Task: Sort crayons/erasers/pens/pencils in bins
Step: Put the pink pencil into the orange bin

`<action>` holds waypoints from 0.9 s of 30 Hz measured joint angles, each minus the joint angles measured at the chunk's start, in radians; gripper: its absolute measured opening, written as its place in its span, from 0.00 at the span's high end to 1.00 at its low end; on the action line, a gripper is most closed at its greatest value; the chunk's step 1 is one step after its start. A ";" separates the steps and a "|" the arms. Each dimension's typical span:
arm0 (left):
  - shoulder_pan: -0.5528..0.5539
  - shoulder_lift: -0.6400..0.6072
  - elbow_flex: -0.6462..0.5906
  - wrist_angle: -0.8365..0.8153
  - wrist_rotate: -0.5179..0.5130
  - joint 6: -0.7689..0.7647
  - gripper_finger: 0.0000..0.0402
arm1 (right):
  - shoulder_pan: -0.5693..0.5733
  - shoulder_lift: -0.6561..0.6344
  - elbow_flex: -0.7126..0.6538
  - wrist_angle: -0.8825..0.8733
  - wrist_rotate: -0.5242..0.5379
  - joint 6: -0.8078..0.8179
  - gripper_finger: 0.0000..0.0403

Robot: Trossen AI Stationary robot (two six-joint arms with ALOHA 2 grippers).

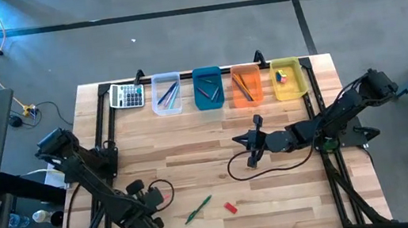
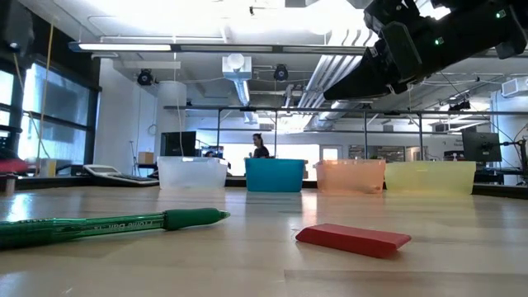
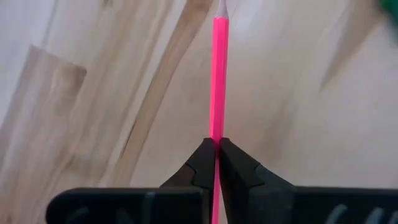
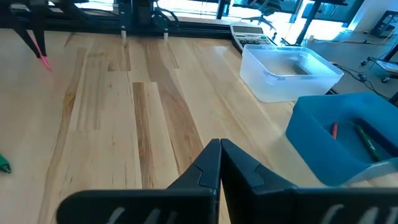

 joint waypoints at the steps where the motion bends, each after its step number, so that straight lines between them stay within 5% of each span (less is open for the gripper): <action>1: -0.001 -0.013 0.000 0.000 -0.017 0.000 0.99 | 0.000 0.000 0.000 -0.001 0.000 0.000 1.00; 9: 0.010 -0.151 -0.085 0.110 -0.119 0.078 1.00 | 0.000 0.000 0.000 -0.013 0.000 -0.005 1.00; 27: 0.259 -0.319 -0.465 0.789 -0.187 0.396 1.00 | 0.000 0.000 0.000 -0.042 -0.001 0.042 1.00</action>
